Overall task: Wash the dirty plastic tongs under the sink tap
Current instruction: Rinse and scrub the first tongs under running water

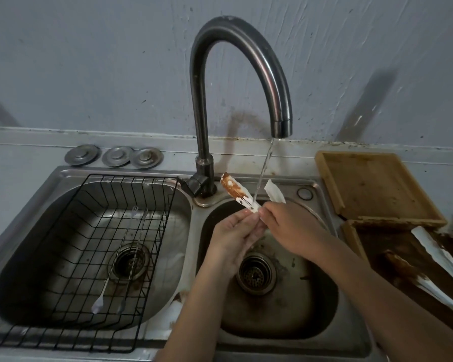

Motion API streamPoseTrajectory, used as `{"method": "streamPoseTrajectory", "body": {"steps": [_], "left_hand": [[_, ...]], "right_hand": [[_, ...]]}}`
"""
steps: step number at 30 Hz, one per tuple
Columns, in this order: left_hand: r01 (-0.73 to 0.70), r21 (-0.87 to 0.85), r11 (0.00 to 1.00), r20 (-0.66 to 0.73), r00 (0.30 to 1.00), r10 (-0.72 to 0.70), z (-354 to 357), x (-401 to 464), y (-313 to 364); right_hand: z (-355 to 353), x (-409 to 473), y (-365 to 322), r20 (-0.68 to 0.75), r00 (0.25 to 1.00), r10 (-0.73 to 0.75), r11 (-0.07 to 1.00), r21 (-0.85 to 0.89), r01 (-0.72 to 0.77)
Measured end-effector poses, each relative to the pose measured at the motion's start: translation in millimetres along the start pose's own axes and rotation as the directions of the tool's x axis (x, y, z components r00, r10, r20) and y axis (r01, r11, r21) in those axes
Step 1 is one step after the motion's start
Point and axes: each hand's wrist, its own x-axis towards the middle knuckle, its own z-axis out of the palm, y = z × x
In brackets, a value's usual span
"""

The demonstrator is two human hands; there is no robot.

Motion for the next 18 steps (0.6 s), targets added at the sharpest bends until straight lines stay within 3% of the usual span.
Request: {"method": "streamPoseTrajectory", "body": {"steps": [10, 16, 18], "left_hand": [[-0.001, 0.007, 1.0, -0.145, 0.989, 0.002, 6.5, 0.7, -4.1], [0.014, 0.111, 0.994, -0.059, 0.998, -0.007, 7.6, -1.9, -10.3], [0.049, 0.086, 0.995, -0.095, 0.995, -0.041, 9.0, -1.5, -8.1]], "right_hand": [[3.4, -1.6, 1.5, 0.065, 0.998, 0.011, 0.996, 0.088, -0.017], [-0.5, -7.5, 7.0, 0.086, 0.996, 0.03, 0.994, 0.102, -0.039], [-1.5, -10.9, 8.4, 0.111, 0.994, 0.026, 0.995, 0.088, -0.036]]}}
